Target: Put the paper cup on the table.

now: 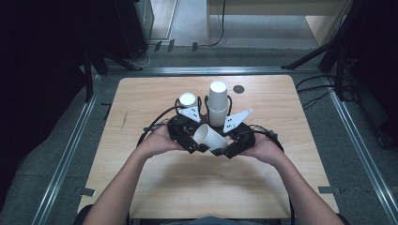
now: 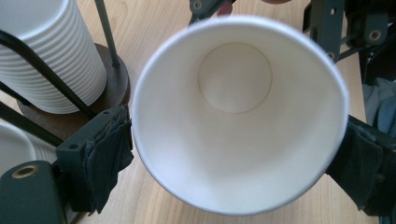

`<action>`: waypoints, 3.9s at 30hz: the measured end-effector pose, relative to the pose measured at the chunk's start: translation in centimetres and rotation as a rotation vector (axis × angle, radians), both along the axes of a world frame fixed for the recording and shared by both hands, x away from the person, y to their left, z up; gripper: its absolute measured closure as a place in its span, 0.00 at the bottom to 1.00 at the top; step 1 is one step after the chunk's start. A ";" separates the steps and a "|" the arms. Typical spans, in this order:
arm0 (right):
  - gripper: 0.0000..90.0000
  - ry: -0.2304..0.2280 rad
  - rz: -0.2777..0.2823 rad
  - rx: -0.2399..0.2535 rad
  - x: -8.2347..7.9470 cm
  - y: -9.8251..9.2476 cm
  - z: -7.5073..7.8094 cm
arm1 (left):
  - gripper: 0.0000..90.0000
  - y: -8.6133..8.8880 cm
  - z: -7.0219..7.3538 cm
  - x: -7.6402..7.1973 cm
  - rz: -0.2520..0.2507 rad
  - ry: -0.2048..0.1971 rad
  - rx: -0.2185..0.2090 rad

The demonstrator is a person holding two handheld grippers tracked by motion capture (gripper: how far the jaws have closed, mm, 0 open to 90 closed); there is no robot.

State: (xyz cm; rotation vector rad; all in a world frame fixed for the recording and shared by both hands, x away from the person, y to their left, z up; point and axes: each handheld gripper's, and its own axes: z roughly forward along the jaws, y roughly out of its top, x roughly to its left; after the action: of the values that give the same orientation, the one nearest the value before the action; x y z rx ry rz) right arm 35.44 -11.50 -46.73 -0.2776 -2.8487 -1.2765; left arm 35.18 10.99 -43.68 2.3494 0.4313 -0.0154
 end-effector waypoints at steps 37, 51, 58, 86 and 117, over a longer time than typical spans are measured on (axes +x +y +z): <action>0.36 0.073 -0.019 0.127 0.2 -0.4 0.5 | 0.25 1.0 -0.4 -0.4 0.079 0.033 -0.278; 0.26 0.047 -0.042 0.061 0.0 0.3 0.0 | 0.26 1.3 1.3 -0.4 0.034 -0.022 -0.130; 0.26 0.046 -0.040 0.056 0.0 0.6 -0.2 | 0.26 1.1 1.8 0.0 -0.011 -0.039 -0.028; 0.37 0.054 0.004 0.066 -0.2 1.5 -0.7 | 0.03 -0.7 0.5 -0.1 -0.009 -0.041 0.007; 0.37 0.116 -0.010 0.125 0.1 0.7 -0.2 | 0.28 0.1 -0.7 -0.9 0.061 0.008 -0.282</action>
State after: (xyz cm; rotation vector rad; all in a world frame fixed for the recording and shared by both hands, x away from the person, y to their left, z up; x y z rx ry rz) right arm 35.58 -10.78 -46.96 -0.3517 -2.6624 -1.3846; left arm 34.30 11.09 -44.37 2.0596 0.4724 -0.0536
